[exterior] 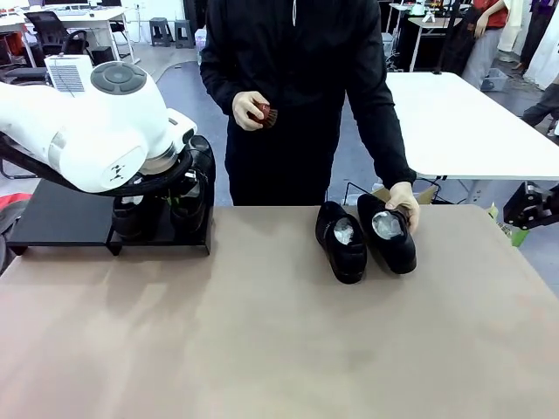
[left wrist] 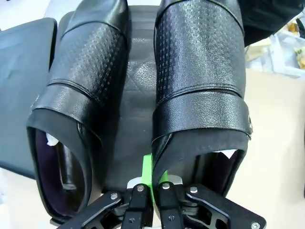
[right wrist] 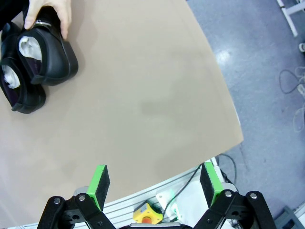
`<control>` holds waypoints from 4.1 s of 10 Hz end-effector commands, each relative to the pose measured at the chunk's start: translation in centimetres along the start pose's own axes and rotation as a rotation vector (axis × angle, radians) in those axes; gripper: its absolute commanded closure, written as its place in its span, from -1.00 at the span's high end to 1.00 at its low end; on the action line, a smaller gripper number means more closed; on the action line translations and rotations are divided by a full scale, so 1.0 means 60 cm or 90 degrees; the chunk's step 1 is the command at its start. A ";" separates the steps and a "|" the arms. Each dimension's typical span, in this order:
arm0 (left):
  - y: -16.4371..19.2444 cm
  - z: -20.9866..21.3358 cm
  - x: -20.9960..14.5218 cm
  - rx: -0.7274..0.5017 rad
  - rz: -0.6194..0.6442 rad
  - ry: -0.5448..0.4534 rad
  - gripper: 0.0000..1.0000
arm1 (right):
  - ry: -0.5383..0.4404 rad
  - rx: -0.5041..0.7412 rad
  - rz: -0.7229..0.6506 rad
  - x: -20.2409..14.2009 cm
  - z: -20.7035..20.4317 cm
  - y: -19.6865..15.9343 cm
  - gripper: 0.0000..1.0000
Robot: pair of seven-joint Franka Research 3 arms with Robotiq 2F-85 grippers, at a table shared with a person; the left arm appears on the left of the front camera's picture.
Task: Organize the shoes by placing them on the stand.
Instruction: Place the Shoe from the middle of the table onto the Shoes Stand, then pick up one Shoe and place it in the middle of the table.
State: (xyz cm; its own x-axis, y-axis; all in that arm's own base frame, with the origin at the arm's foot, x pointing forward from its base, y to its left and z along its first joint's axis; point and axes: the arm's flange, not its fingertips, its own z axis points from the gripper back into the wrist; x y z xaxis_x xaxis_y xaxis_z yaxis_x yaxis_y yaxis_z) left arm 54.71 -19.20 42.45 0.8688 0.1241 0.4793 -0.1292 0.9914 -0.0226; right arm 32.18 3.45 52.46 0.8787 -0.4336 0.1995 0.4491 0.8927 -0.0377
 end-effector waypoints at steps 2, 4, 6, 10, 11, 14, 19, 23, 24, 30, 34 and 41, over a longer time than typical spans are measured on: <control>-0.007 -0.009 0.005 0.028 0.006 -0.021 -0.30 | -0.001 0.002 -0.001 -0.002 -0.003 -0.002 1.00; -0.008 -0.016 0.016 0.035 0.021 -0.022 0.47 | -0.001 0.002 -0.001 -0.002 -0.003 -0.002 1.00; -0.007 -0.004 0.011 0.036 0.022 -0.027 1.00 | -0.001 0.002 -0.001 -0.002 -0.003 -0.002 1.00; 0.009 0.083 -0.015 0.030 0.009 -0.008 1.00 | -0.001 0.002 -0.001 -0.002 -0.003 -0.002 1.00; 0.017 0.103 -0.023 0.049 0.015 -0.010 1.00 | -0.001 0.002 -0.001 -0.002 -0.003 -0.002 1.00; -0.006 0.056 0.000 0.021 0.006 -0.019 1.00 | -0.001 0.002 -0.001 -0.002 -0.003 -0.002 1.00; -0.005 0.051 -0.005 0.023 0.008 -0.012 1.00 | -0.001 0.002 -0.001 -0.002 -0.003 -0.002 1.00; 0.018 0.207 -0.042 -0.034 -0.046 -0.034 1.00 | -0.001 0.002 -0.001 -0.002 -0.003 -0.002 1.00; 0.017 0.223 -0.064 -0.070 -0.077 0.024 1.00 | -0.001 0.002 -0.001 -0.002 -0.003 -0.002 1.00; -0.046 0.194 -0.155 -0.102 -0.271 0.253 1.00 | -0.001 0.002 -0.001 -0.002 -0.003 -0.002 1.00; -0.058 0.200 -0.177 -0.133 -0.260 0.239 1.00 | -0.001 0.002 -0.001 -0.002 -0.003 -0.002 1.00; -0.035 0.205 -0.197 -0.121 -0.251 0.269 1.00 | -0.014 0.114 0.234 0.000 0.053 0.166 1.00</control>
State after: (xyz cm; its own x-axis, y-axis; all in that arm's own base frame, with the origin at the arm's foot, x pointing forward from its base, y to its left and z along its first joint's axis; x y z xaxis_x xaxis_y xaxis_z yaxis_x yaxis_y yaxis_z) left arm 38.85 -22.43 47.97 0.9580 -0.2702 0.0956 0.2785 0.9565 -0.0866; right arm 33.66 11.31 55.19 0.9535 -0.1763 0.2446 0.1750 0.9842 0.0273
